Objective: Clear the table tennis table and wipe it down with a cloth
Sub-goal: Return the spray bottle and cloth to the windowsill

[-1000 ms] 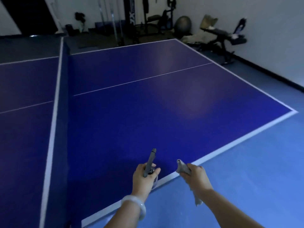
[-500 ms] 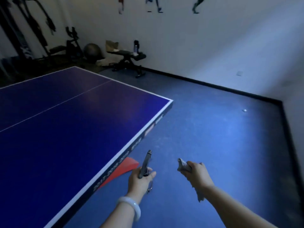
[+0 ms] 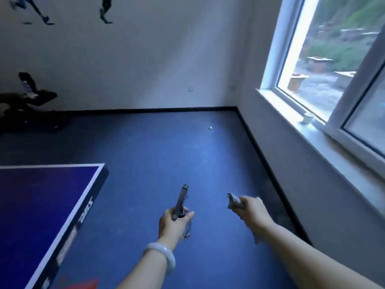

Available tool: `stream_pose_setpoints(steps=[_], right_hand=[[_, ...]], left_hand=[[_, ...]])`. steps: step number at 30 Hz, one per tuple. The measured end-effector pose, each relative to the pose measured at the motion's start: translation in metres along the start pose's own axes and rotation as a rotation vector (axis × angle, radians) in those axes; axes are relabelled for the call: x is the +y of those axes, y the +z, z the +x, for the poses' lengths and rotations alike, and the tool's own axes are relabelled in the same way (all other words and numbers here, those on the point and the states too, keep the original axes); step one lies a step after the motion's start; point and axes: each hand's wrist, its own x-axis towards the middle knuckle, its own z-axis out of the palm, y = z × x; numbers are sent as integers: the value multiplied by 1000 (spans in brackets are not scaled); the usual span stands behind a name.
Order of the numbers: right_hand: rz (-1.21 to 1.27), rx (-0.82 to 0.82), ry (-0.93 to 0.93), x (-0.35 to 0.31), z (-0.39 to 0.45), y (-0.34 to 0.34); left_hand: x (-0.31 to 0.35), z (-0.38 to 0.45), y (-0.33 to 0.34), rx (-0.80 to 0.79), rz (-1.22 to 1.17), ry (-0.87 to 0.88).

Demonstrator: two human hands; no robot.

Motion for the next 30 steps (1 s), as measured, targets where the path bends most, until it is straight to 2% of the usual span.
stream_pose_setpoints(steps=[4,9,13,19,24,30], right_hand=[[1,131,156,23,45,-41],[147,297,340,72,79,-92],[188,361,466,118,101,-121],[233,428,559,203,149,-187],[251,445,623,265,181,-244],[284,494,739,326,204,-281]], left_hand=[[43,68,50,-169,103,67],[98,124,138,-322,234,197],[129,146,219,-517,244,188],[172,166,345,-628,265,213],[199,183,432,-643,314,284],[214,201,524,-740,424,306]])
